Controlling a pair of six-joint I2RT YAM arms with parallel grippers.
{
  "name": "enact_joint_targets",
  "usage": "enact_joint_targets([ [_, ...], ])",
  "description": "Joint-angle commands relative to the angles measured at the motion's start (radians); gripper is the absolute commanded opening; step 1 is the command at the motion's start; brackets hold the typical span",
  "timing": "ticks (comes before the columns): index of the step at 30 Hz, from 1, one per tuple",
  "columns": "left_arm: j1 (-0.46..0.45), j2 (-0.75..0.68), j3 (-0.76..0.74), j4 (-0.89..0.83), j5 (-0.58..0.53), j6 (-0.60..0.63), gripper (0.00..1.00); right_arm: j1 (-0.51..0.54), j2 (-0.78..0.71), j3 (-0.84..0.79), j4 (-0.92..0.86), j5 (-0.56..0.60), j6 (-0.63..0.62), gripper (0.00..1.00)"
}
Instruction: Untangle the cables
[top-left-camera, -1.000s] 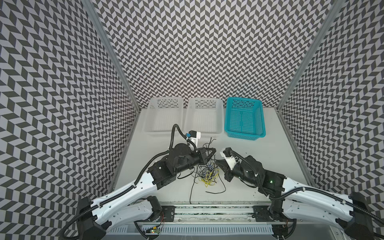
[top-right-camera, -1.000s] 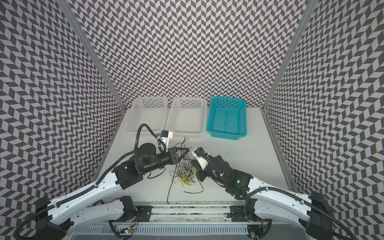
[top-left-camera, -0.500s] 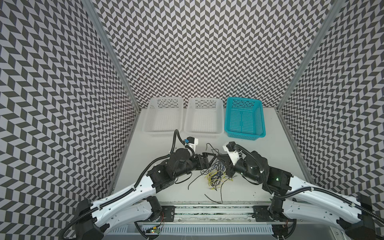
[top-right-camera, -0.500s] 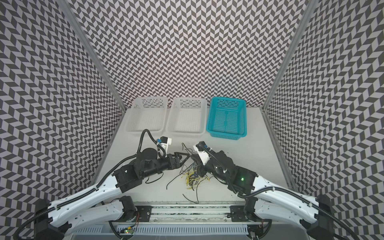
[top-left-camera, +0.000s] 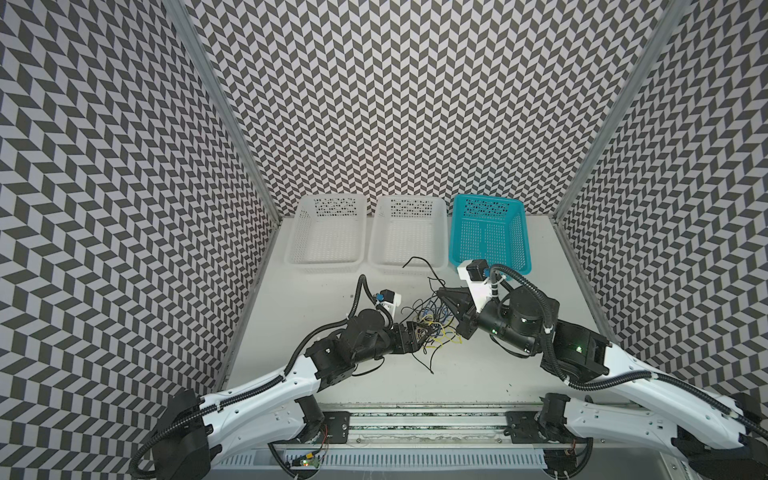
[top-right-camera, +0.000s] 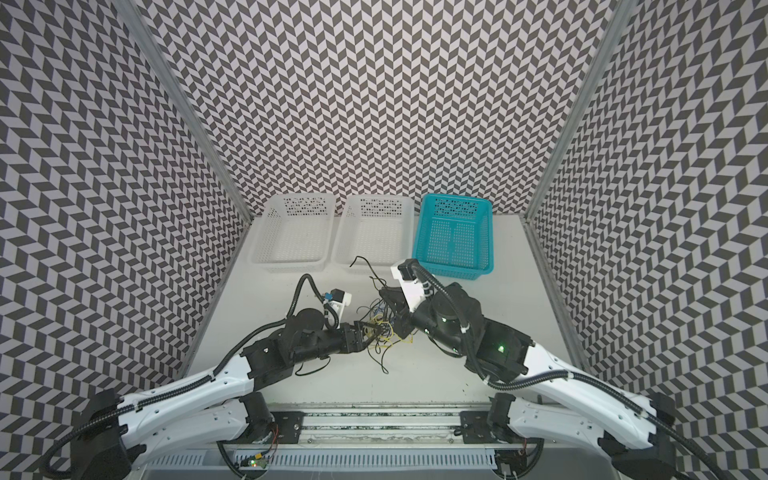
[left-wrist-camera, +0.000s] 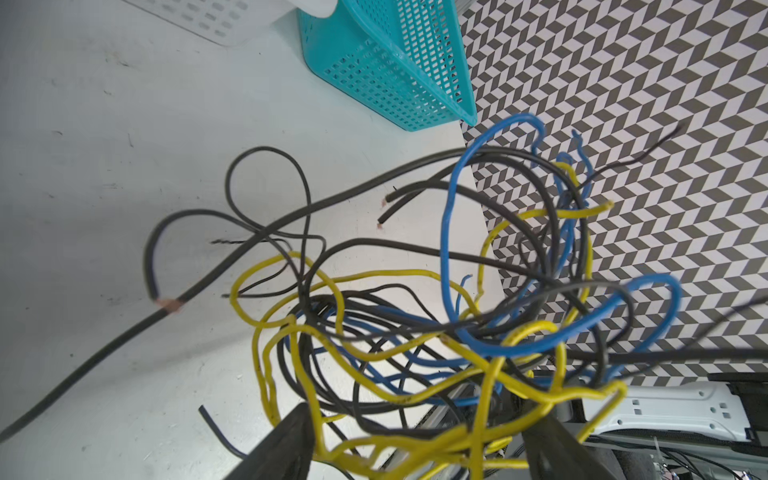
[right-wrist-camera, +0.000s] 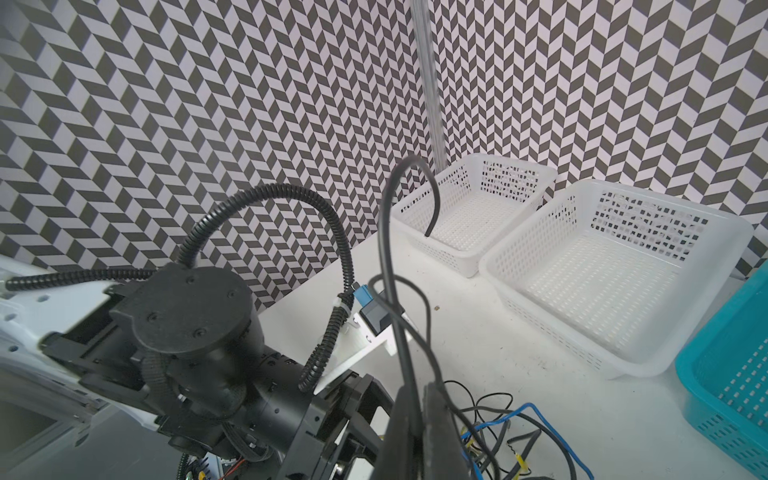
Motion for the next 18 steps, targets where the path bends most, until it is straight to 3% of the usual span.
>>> enact_joint_targets([
  [1,0.001,0.028,0.005,0.058,0.021,0.029,0.74,0.002,-0.006,0.044,0.037,-0.040,0.022,0.00],
  [7,0.001,0.098,0.020,0.081,0.031,0.047,0.62,0.002,-0.009,0.072,0.033,-0.089,0.059,0.00],
  [18,0.000,0.178,0.046,0.073,0.027,0.072,0.14,0.002,-0.020,0.124,0.000,-0.114,0.085,0.00],
])
